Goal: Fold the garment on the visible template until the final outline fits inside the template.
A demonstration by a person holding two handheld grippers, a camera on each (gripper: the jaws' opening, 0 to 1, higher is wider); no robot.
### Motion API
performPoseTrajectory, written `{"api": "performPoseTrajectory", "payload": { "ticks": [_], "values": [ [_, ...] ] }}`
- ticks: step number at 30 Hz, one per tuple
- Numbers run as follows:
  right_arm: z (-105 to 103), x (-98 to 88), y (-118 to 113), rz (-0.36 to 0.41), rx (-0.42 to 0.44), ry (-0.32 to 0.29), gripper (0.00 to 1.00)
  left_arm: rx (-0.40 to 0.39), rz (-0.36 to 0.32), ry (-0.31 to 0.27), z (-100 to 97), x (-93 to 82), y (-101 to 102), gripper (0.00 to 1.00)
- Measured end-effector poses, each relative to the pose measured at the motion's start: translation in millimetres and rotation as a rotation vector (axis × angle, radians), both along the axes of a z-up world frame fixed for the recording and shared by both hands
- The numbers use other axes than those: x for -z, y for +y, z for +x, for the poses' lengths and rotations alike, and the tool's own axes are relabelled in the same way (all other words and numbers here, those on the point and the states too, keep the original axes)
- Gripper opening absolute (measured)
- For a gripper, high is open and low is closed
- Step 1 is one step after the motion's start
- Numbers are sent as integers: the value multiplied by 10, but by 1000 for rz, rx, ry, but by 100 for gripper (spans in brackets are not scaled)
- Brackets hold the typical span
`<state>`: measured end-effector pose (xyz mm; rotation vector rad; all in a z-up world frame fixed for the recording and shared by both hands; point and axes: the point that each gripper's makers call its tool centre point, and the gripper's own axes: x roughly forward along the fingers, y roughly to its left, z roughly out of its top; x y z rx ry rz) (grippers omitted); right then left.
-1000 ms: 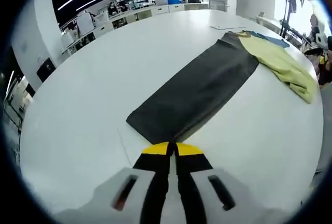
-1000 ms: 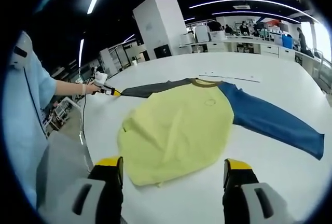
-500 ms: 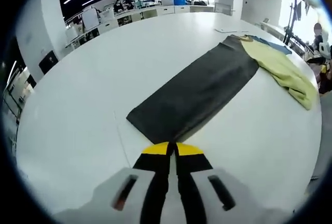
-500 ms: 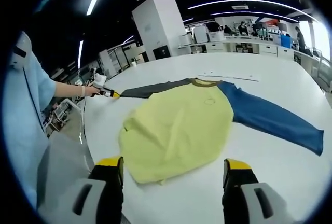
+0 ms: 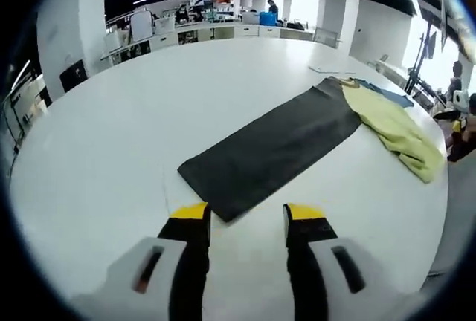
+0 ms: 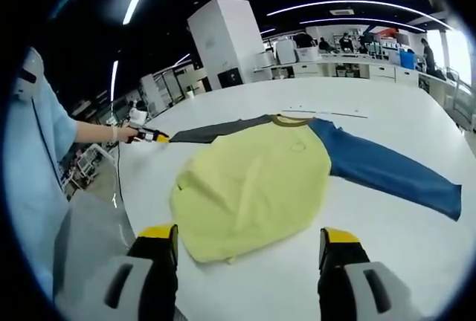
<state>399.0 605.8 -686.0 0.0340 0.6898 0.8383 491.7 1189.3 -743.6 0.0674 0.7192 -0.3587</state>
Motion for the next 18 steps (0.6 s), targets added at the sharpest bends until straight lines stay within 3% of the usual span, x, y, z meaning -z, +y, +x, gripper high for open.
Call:
{"api": "performPoseTrajectory", "payload": {
  "ticks": [4, 11, 18],
  "values": [
    [-34, -1, 6, 10, -4, 5, 78, 50, -33, -38, -63, -143, -236, 68],
    [-44, -48, -31, 11, -4, -8, 87, 124, -91, -56, -137, -334, -677, 97],
    [-54, -76, -133, 0, 0, -20, 95, 166, -149, -95, -191, -570, -1095, 99]
  ]
}}
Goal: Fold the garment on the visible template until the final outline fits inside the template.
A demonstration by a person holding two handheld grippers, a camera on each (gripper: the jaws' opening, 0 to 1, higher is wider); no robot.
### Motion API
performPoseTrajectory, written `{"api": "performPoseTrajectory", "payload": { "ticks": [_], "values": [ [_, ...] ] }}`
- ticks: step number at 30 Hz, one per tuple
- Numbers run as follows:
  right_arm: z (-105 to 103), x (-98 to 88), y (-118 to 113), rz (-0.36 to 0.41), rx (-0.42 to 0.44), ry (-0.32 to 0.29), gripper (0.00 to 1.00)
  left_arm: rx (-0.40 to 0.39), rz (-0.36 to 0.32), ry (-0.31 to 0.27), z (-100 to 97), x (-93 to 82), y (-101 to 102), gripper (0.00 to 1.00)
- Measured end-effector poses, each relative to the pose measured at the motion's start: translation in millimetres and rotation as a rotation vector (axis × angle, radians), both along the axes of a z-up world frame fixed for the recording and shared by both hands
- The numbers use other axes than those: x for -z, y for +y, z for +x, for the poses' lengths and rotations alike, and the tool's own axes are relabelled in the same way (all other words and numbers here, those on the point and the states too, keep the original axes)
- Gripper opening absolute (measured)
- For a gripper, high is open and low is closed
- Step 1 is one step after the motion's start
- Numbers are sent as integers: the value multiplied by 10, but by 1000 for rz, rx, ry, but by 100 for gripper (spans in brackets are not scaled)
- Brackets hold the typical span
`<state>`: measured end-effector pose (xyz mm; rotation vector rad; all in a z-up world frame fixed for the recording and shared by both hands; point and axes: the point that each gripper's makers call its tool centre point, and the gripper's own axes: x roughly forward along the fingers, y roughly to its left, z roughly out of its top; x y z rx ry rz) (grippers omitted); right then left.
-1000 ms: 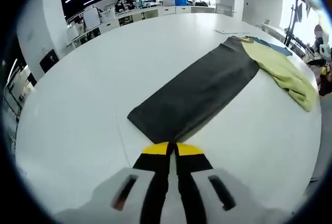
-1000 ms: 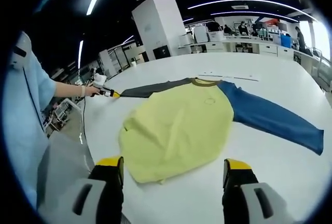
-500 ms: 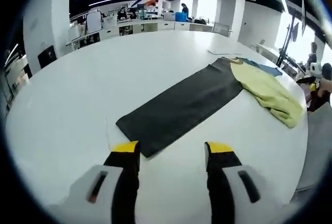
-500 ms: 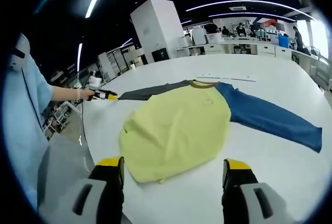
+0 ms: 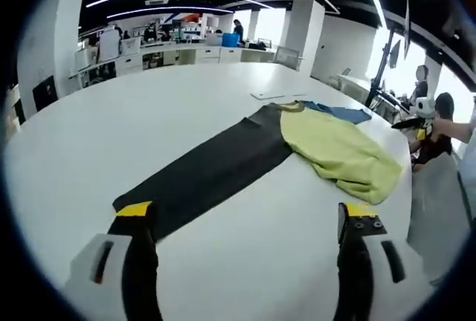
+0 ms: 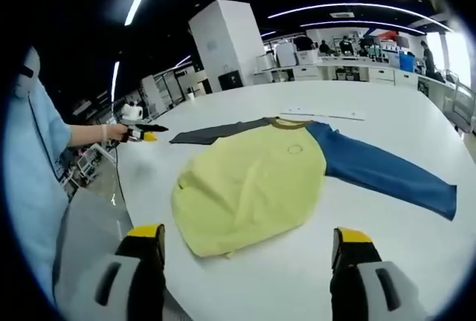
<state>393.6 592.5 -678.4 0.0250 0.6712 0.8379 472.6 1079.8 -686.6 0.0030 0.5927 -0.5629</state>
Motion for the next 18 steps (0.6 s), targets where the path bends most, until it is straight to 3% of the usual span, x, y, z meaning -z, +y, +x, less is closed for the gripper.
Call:
{"api": "performPoseTrajectory", "payload": {
  "ticks": [10, 18],
  "values": [
    [-140, 5, -58, 9, 9, -15, 92, 65, -132, -87, -252, -360, -757, 96],
    [-314, 71, -87, 20, 13, 7, 87, 70, -202, -108, -549, -397, -1123, 89]
  ]
}}
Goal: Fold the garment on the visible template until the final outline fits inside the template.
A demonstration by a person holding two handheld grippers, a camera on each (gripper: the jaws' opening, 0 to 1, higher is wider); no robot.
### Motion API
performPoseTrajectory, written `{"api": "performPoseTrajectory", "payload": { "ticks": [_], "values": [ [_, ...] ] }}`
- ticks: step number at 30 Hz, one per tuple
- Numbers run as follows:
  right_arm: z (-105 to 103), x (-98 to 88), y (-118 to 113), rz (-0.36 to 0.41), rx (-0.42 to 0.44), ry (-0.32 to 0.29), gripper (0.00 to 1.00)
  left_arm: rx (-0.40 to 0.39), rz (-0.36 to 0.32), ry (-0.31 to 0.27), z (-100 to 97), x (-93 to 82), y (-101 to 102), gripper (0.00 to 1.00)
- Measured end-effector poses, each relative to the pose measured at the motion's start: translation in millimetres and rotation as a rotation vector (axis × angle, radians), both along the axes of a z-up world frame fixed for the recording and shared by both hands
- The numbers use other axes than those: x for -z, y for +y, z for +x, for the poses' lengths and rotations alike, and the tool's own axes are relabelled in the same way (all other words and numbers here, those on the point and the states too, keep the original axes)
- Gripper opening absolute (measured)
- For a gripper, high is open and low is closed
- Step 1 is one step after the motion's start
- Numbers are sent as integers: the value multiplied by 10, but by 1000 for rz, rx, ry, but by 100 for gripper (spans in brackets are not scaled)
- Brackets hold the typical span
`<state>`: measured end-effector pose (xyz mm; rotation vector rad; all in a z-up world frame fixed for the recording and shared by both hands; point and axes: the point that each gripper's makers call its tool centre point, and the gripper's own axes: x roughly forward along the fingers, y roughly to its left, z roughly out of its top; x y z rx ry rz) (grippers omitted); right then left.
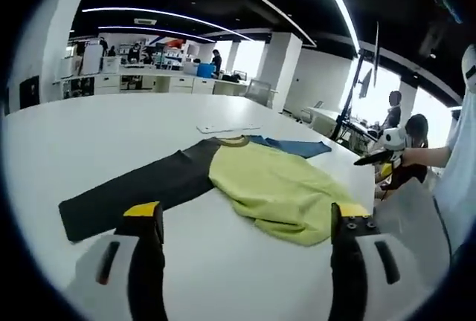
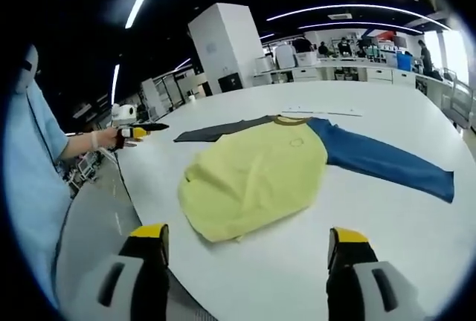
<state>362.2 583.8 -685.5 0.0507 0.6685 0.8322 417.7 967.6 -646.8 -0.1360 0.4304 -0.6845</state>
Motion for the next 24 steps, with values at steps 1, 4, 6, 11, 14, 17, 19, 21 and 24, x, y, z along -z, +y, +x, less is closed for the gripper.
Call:
{"api": "performPoseTrajectory", "payload": {
  "ticks": [1, 4, 6, 11, 14, 17, 19, 21, 24],
  "values": [
    [-6, 11, -5, 0, 3, 1, 84, 0, -10, 5, -39, 3, -48, 88],
    [-26, 57, 19, 0, 4, 5, 70, 2, -26, 10, -124, 8, -138, 87],
    [-44, 87, 83, 12, -7, 14, 65, 5, -29, 19, -160, 9, -171, 87],
    [-63, 237, 179, -25, -52, 30, 59, 17, -25, 8, -183, -58, -172, 83],
    [-66, 342, 203, -61, -92, 38, 43, 20, -33, 0, -201, -99, -180, 82],
    [-66, 468, 234, -121, -153, 42, 25, 15, -43, -6, -217, -121, -187, 82],
    [-51, 533, 289, -132, -174, 47, 21, 13, -49, -9, -240, -121, -195, 82],
    [-30, 603, 328, -141, -184, 65, 21, 12, -53, -5, -271, -101, -193, 81],
    [2, 677, 390, -150, -196, 76, 20, 7, -52, 1, -326, -69, -171, 80]
  ]
}}
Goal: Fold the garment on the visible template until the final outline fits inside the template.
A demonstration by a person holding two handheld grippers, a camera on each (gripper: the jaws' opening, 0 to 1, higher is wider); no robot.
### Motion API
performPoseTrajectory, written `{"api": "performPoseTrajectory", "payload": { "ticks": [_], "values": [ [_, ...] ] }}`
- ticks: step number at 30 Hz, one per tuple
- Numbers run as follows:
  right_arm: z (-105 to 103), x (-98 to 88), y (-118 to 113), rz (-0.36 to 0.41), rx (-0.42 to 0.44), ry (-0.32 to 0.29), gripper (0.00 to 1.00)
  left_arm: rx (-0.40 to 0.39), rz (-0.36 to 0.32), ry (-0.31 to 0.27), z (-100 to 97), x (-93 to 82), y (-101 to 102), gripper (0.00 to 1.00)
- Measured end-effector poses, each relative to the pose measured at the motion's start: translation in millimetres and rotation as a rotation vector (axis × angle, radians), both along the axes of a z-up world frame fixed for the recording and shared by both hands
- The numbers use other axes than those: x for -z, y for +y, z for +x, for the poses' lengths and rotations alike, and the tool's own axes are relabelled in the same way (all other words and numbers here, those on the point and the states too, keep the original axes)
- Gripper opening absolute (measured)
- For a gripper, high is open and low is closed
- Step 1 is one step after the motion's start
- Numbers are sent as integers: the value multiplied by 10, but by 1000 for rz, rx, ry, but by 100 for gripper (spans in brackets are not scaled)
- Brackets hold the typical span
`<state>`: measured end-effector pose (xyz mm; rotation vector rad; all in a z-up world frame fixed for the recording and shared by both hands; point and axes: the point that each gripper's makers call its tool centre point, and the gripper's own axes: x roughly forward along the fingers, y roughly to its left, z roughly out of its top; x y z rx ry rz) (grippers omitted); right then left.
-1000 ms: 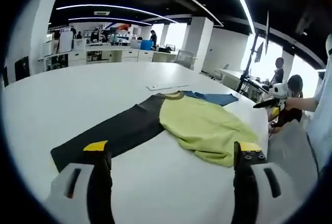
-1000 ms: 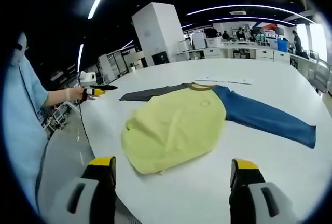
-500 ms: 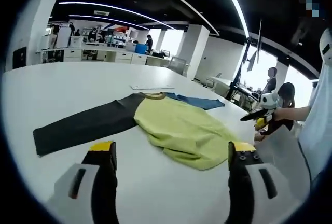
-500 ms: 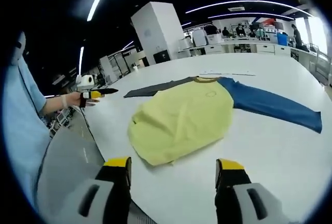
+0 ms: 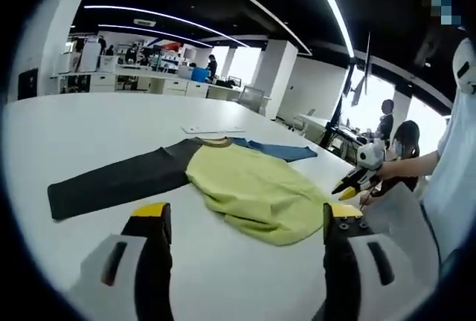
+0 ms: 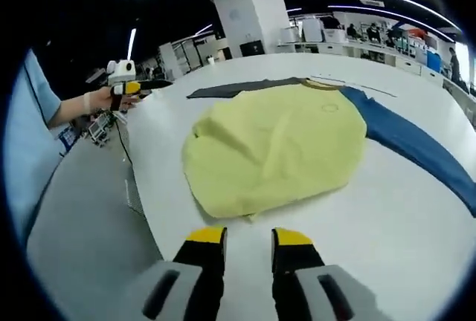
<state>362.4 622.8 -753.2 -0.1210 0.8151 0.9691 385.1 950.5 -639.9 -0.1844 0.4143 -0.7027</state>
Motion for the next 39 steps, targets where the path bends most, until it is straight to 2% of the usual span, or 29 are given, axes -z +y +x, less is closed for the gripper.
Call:
{"api": "performPoseTrajectory", "payload": {
  "ticks": [6, 13, 23, 30, 39],
  "values": [
    [69, 65, 84, -3, -3, 12, 13, -30, -15, 4, -74, 3, 91, 79],
    [65, 123, 125, -10, -18, 27, 10, -63, -30, 17, -134, 33, 163, 78],
    [85, 172, 184, -34, -47, -2, 4, -65, -37, 28, -141, 59, 163, 76],
    [90, 173, 177, -39, -44, 2, 0, -59, -39, 28, -145, 60, 148, 74],
    [47, 140, 97, -24, -20, 14, 0, -67, -37, 35, -160, 86, 146, 71]
  ]
}}
